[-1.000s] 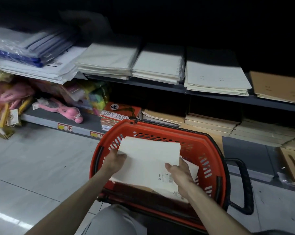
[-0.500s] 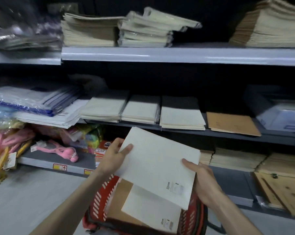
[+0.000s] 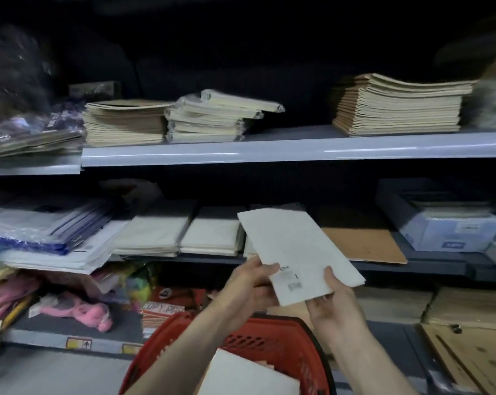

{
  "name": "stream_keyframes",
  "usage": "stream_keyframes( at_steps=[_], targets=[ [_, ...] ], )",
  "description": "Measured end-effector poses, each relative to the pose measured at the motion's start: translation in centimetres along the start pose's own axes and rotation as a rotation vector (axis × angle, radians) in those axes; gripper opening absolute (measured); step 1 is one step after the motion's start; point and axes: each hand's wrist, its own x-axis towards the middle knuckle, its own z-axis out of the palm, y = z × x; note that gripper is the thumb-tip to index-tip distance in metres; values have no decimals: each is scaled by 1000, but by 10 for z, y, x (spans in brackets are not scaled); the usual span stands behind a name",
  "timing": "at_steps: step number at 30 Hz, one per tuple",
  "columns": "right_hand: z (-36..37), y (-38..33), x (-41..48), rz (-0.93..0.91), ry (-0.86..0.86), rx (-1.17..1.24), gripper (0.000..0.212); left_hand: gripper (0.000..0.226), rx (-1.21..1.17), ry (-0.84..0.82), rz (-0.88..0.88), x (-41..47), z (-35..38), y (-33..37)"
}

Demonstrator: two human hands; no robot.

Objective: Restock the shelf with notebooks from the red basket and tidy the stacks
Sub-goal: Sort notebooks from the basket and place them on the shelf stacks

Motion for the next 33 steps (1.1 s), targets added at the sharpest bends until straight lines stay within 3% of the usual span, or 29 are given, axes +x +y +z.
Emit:
stream_keyframes(
  at_steps=[3, 6, 10, 13, 15, 18, 21, 25, 33],
  targets=[
    [14, 8, 14, 74, -39, -22, 34, 34, 85, 62, -19, 12, 1, -10],
    [10, 4, 24, 64, -26, -203, 27, 29, 93, 141, -20, 21, -11, -10],
    [-9, -11, 36, -183, 46, -470, 37, 30, 147, 208, 79, 26, -26, -4],
    [-10, -26, 42, -356, -45, -831, 38, 29, 213, 205, 158, 31, -28, 5],
    [-1, -34, 49, -430, -98, -1007, 40, 30, 312, 302, 195, 41, -29, 10],
    [19, -40, 64, -558, -91, -1174, 43, 59, 499, 438, 202, 63, -32, 13],
    [32, -38, 78, -617, -59, -1355, 41, 51, 612, 525, 181, 80, -36, 10],
    [21, -32, 100, -709, 21, -1506, 42, 76, 670, 565, 116, 90, -42, -3],
    [20, -24, 92, -729, 102, -1677, 53, 71, 848, 539, 121, 86, -41, 1]
  ],
)
